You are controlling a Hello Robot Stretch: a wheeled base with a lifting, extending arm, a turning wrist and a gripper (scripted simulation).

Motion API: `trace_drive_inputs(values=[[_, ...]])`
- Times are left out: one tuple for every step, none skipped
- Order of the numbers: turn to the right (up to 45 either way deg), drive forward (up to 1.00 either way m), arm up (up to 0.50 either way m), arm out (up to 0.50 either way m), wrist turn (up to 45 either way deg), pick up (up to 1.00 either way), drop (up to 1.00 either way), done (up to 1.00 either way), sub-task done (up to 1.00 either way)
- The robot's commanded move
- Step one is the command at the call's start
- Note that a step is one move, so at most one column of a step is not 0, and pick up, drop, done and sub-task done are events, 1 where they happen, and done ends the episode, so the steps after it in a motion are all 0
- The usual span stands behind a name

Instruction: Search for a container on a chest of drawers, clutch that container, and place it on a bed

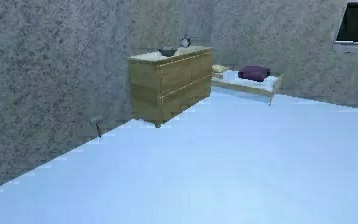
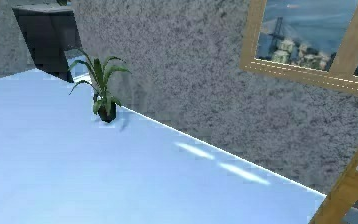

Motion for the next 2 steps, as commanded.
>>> trace_drive_inputs(values=[[0.0, 1.00, 0.00, 0.00, 0.0, 0.00, 0.00, 0.00, 0.00], [-6.0, 0.00, 0.00, 0.00, 0.0, 0.00, 0.00, 0.00, 0.00]])
